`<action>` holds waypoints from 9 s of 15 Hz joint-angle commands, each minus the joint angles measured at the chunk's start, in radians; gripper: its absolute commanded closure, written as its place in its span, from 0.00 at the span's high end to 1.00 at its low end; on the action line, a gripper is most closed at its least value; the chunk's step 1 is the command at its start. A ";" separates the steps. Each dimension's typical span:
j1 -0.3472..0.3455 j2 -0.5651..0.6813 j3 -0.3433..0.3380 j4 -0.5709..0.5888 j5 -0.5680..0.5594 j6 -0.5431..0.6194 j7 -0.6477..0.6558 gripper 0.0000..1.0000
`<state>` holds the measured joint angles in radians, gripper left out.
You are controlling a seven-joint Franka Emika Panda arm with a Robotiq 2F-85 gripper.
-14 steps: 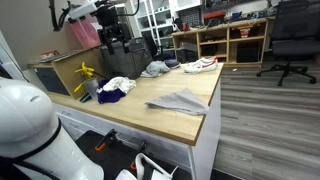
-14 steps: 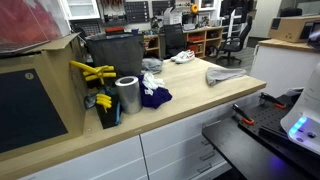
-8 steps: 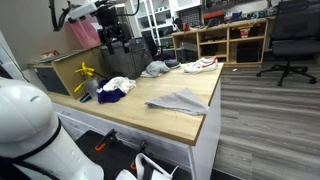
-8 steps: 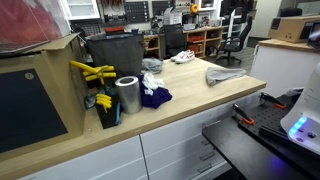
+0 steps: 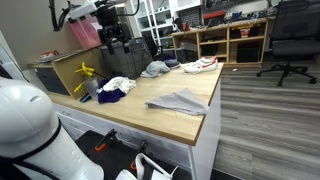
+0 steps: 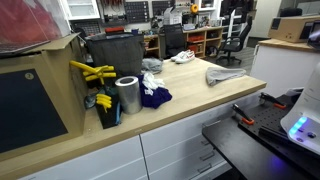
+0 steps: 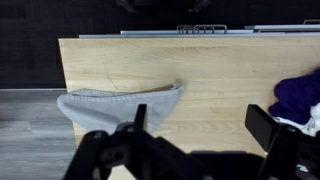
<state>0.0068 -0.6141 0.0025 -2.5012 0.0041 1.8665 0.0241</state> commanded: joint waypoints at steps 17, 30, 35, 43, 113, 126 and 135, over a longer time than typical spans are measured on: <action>-0.129 0.190 -0.225 0.120 0.016 0.075 -0.132 1.00; -0.190 0.611 -0.255 0.324 0.044 0.207 -0.159 1.00; -0.242 0.728 -0.261 0.404 0.064 0.207 -0.162 1.00; -0.274 0.773 -0.255 0.426 0.046 0.211 -0.132 1.00; -0.516 1.181 -0.157 0.697 0.041 0.032 -0.578 0.07; -0.541 1.338 -0.144 0.858 0.165 0.026 -0.506 0.68; -0.549 1.339 -0.128 0.886 0.200 0.021 -0.530 0.07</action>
<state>-0.5325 0.7446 -0.1325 -1.6273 0.1903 1.9098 -0.5045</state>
